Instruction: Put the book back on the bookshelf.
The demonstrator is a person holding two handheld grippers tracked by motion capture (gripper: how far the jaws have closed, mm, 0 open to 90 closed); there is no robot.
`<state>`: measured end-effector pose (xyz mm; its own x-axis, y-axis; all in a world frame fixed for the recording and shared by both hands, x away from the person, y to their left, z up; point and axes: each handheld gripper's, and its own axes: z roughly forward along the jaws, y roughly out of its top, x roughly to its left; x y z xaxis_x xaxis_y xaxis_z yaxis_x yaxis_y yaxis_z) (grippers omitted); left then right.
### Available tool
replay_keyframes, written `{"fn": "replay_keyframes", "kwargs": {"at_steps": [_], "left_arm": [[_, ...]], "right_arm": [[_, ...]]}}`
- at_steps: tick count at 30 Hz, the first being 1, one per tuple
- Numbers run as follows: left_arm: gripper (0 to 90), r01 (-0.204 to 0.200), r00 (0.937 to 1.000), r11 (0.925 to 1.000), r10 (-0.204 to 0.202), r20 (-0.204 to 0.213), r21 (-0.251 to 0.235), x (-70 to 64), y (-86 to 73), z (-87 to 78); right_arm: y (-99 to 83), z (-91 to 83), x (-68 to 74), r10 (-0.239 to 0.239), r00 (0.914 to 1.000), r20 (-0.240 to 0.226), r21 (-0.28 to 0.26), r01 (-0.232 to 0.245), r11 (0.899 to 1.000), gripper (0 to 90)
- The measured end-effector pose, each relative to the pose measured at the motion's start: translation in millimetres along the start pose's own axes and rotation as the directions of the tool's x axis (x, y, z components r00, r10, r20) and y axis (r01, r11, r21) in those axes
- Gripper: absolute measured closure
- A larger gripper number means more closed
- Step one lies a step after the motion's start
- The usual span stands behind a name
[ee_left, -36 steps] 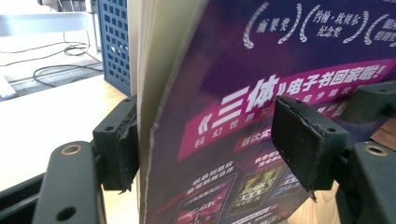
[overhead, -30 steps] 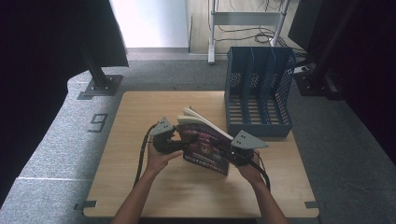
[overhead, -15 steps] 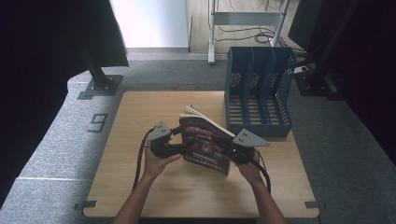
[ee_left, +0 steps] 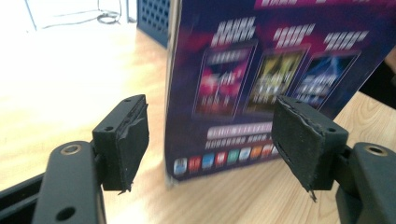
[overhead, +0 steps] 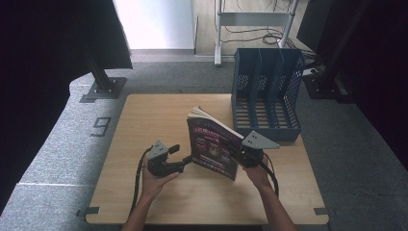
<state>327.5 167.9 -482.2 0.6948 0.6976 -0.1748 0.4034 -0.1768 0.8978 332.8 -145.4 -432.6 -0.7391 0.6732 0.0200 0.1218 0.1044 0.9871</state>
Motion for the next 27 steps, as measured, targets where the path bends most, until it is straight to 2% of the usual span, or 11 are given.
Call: {"fn": "replay_keyframes", "kwargs": {"at_steps": [4,16,22,24,25,27], "left_arm": [[27.6,0.012,0.9999,0.9993,-0.011,-0.012,0.036,5.1,-11.1,1.8],[27.8,0.05,0.9988,0.9985,-0.05,-0.004,0.024,8.0,-17.3,-0.6],[27.8,0.054,0.9986,0.9976,-0.054,0.0,0.044,7.9,-19.8,2.3],[27.9,0.068,0.9974,0.9964,-0.069,0.019,0.05,6.6,-20.9,4.0],[27.9,0.078,0.9962,0.9955,-0.08,0.035,0.053,5.6,-21.1,5.0],[27.9,0.075,0.9962,0.9958,-0.077,0.04,0.054,2.1,-20.7,6.5]], "right_arm": [[0.3,0.5,0.0,0.005,1.0,0.008,0.0,-0.005,1.0,81.2],[-0.1,1.2,0.9,0.027,0.9993,0.025,-0.004,-0.027,1.0,81.3],[-0.3,1.6,-2.1,0.075,0.9958,0.052,-0.009,-0.075,0.997,81.4],[-1.1,1.2,-4.2,0.107,0.9932,0.045,-0.017,-0.107,0.994,81.4],[-1.5,0.9,-4.8,0.112,0.9928,0.043,-0.02,-0.111,0.994,81.4],[-2.0,0.2,-4.6,0.111,0.9926,0.049,-0.022,-0.11,0.994,81.4]]}}
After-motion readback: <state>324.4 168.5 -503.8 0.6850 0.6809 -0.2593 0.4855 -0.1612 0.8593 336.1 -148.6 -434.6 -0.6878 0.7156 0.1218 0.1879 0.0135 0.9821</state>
